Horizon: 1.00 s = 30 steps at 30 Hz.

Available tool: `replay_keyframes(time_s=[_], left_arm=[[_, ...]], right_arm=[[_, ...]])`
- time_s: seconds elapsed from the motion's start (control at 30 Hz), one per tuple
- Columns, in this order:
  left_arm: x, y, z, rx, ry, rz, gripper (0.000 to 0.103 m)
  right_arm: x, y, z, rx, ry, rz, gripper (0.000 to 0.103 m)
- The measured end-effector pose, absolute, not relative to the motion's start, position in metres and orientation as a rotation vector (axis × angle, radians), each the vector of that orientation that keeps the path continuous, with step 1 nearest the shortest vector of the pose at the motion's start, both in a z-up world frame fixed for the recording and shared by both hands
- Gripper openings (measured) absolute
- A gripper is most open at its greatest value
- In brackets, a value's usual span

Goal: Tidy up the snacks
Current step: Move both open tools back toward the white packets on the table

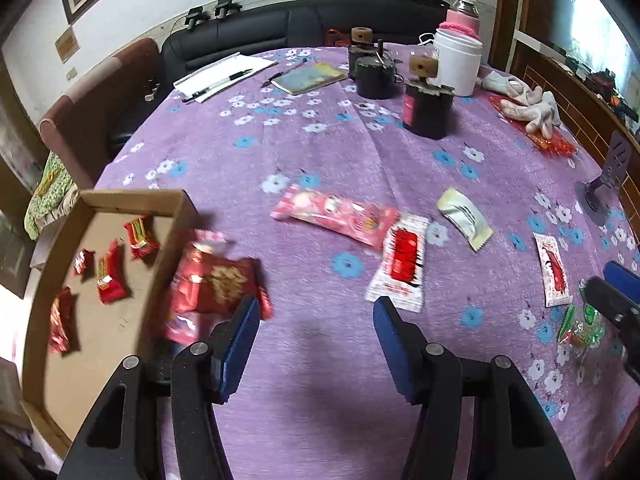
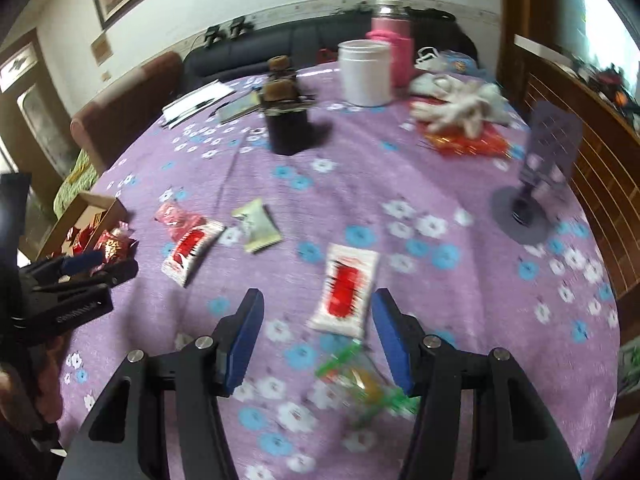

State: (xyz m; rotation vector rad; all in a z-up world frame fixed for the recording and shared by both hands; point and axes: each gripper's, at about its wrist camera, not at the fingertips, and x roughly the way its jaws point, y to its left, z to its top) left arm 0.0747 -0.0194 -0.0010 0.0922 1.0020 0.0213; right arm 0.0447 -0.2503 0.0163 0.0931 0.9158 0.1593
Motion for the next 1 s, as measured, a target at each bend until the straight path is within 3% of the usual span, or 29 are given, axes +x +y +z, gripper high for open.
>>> replay_keyframes(time_s=[0.3, 1.0], left_arm=[[0.042, -0.037, -0.004, 0.104, 0.874, 0.037, 0.062], [0.043, -0.039, -0.014, 0.112, 0.899, 0.042, 0.062]], right_arm=[[0.017, -0.257, 0.01, 0.11, 0.878, 0.181, 0.057], [0.019, -0.251, -0.003, 0.106, 0.908, 0.176, 0.062]])
